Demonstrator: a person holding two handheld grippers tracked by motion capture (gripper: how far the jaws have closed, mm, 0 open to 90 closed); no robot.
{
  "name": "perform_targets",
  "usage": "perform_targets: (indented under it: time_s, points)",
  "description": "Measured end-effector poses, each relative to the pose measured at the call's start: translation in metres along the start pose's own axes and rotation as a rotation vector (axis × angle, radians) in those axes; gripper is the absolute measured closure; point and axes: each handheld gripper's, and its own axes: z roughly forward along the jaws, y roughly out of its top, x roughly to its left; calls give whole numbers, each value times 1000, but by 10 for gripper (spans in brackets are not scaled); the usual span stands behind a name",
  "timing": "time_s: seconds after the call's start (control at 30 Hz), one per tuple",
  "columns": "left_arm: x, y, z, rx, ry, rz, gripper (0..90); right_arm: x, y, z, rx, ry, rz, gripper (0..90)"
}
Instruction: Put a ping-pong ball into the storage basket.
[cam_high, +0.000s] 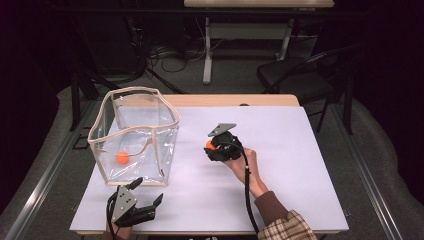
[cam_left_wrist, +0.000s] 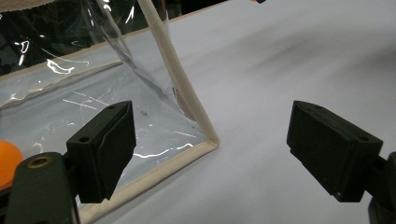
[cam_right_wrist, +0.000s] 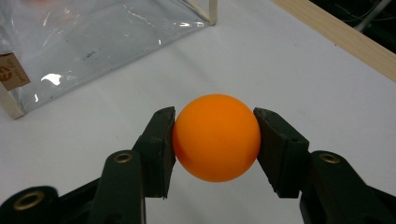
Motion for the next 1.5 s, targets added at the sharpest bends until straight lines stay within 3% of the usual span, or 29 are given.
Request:
perform_targets:
  time_s: [0.73,1.5]
  points:
    - [0,0,0,-1,-1,-4,158,9,19,-5,-31,10,-21,502]
    - [-1,0,0,-2,-2,-5,158,8,38,-16,-60,8,-41,502]
